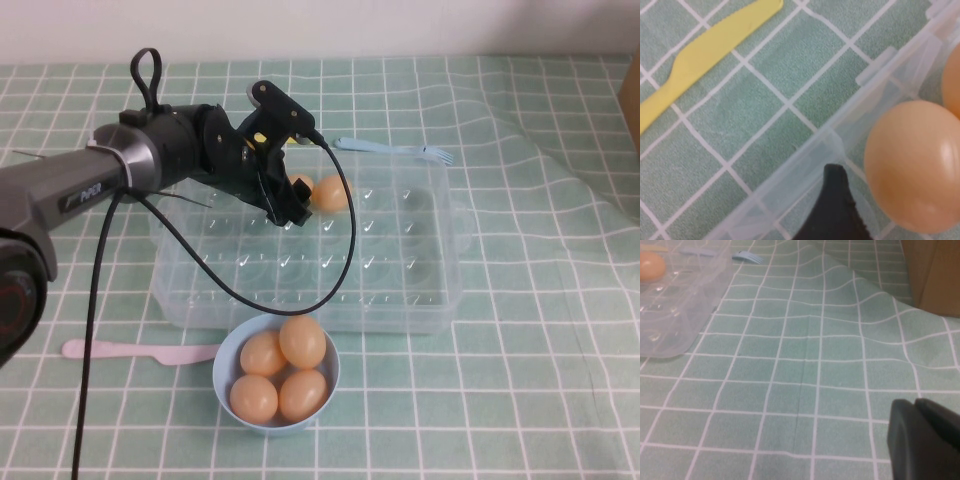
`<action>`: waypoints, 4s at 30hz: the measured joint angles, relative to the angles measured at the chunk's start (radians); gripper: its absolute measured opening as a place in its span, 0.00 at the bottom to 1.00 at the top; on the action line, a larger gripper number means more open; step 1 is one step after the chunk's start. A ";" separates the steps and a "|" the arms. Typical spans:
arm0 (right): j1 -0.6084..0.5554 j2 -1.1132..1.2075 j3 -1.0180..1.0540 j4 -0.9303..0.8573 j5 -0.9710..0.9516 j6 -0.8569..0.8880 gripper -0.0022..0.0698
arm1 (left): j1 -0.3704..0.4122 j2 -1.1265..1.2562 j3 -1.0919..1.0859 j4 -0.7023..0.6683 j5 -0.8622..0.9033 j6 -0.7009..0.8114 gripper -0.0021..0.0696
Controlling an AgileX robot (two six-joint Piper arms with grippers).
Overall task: Take an egg out of the egg box
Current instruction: Pick up the egg from the plastic box, then place the egg in the bowl
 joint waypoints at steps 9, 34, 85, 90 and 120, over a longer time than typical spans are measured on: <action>0.000 0.000 0.000 0.000 0.000 0.000 0.01 | 0.000 0.000 0.000 -0.008 -0.024 0.000 0.71; 0.000 0.000 0.000 0.000 0.000 0.000 0.01 | 0.000 0.020 -0.002 -0.032 -0.039 0.000 0.50; 0.000 -0.004 0.000 0.000 0.000 0.000 0.01 | -0.078 -0.704 0.559 0.105 0.578 -0.657 0.50; 0.000 -0.004 0.000 0.000 0.000 0.000 0.01 | -0.139 -0.644 0.569 0.105 0.479 -0.665 0.50; 0.000 -0.004 0.000 0.000 0.000 0.000 0.01 | -0.156 -0.633 0.572 0.118 0.377 -0.636 0.71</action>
